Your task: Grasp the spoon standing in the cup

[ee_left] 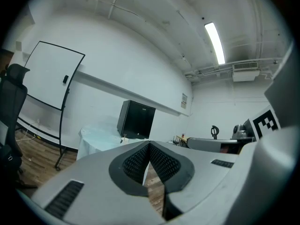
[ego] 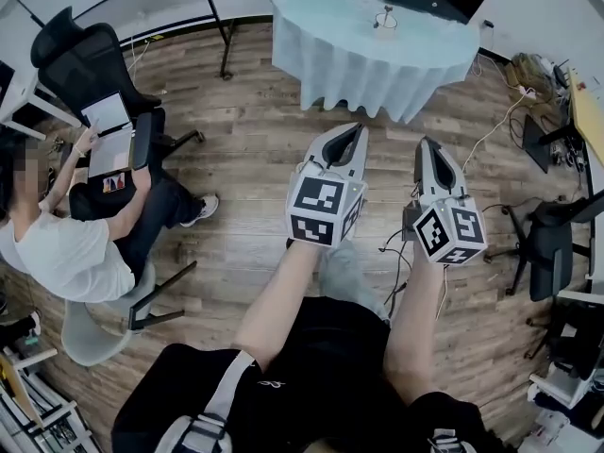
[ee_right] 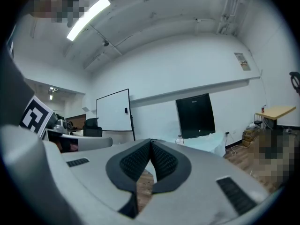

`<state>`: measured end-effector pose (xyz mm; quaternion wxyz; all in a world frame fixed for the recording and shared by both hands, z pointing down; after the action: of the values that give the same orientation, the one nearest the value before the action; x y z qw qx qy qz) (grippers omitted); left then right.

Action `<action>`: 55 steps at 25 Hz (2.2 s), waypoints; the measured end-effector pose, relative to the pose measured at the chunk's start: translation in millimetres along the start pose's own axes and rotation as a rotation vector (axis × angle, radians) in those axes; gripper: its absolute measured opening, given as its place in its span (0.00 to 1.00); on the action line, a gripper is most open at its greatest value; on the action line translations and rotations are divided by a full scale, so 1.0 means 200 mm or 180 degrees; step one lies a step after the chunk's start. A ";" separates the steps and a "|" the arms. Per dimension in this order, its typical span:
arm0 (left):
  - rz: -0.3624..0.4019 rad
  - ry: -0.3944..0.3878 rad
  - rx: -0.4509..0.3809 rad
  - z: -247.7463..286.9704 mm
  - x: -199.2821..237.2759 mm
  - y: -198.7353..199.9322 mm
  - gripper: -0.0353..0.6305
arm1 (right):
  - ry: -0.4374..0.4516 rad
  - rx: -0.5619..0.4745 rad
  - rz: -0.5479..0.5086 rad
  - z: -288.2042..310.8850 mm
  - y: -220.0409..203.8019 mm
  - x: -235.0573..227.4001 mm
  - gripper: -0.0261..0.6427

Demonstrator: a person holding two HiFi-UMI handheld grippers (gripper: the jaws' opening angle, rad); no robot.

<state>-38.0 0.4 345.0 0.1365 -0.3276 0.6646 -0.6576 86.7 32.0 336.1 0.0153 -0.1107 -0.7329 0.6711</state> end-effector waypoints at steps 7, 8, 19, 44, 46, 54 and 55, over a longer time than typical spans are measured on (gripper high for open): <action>0.0054 0.0057 0.0077 0.34 0.02 -0.04 0.07 | 0.0018 -0.0030 0.0081 0.23 0.02 -0.25 0.05; 0.0096 0.0057 0.0070 0.39 0.01 -0.02 0.07 | -0.0010 -0.0083 0.0091 0.25 0.05 -0.31 0.05; 0.0464 -0.0116 -0.0102 0.89 -0.16 0.13 0.07 | -0.0168 -0.0600 0.0163 0.43 0.36 -0.79 0.05; 0.0349 0.0132 -0.0069 1.48 0.35 0.05 0.07 | 0.0390 -0.0224 0.0180 1.36 0.11 -0.83 0.05; 0.0333 0.0139 0.0001 1.57 0.42 0.02 0.07 | 0.0395 -0.0163 0.0239 1.46 0.04 -0.85 0.05; 0.0118 -0.0062 0.0208 1.89 0.61 -0.13 0.08 | 0.0150 0.0045 0.0455 1.73 -0.20 -1.02 0.05; 0.0086 -0.0109 0.0250 1.93 0.62 -0.16 0.09 | 0.0111 0.0075 0.0474 1.75 -0.23 -1.04 0.05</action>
<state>113.2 -376.5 369.4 0.1695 -0.3242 0.6402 -0.6755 223.9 -353.5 373.1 -0.0206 -0.1763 -0.7144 0.6769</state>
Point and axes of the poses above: the fingertips, and each gripper's own axes: z forward along the fingers, x to its left, y out of its top, the point moved 2 cm from there along -z, backward along the fingers, and after that the axes turned 13 degrees about -x, right-handed, at the moved point
